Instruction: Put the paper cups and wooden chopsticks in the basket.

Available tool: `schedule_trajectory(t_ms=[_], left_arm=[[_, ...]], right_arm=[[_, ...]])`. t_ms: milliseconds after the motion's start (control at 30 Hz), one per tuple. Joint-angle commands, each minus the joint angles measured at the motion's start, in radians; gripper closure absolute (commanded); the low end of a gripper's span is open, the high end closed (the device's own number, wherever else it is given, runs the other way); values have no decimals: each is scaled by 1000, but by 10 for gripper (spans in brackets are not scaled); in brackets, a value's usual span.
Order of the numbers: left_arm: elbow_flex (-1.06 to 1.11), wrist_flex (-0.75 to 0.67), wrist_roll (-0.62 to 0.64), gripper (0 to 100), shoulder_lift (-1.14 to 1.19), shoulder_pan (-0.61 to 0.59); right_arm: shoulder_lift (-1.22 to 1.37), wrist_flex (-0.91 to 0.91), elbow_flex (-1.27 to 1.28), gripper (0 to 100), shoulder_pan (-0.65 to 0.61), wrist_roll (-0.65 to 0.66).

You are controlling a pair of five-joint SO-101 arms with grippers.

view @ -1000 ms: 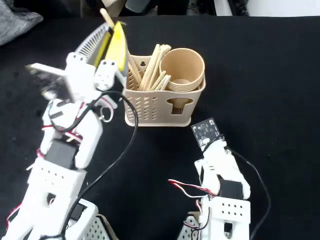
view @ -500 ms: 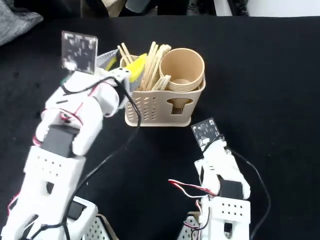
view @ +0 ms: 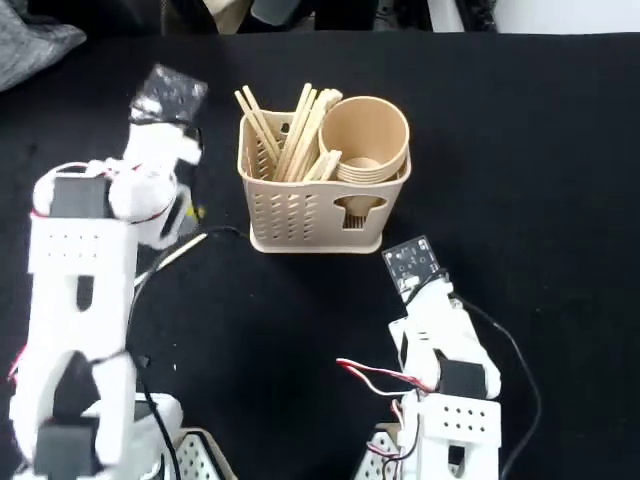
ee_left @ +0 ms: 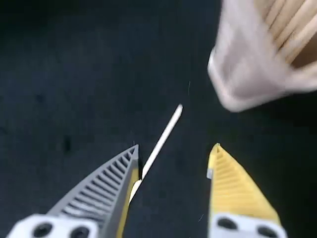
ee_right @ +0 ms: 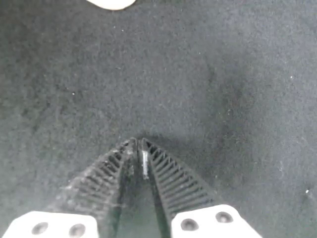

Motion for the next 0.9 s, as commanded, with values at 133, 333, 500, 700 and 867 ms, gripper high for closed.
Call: schedule_trajectory(t_ms=[133,333,500,700,867], left_arm=[[275,-313,-265,773,293,-73],[282,-489,-275,817,477,-70],[243,-489,-275,849,539,-68],[193,-381,-275,951,535,-68],[153,-287,-275,972,534,-70]], right_arm=[[-8,2,-1,986,-11,-3],[-8,2,-1,986,-11,-3],[-8,2,-1,986,-11,-3],[-8,2,-1,986,-11,-3],[-8,2,-1,986,-11,-3]])
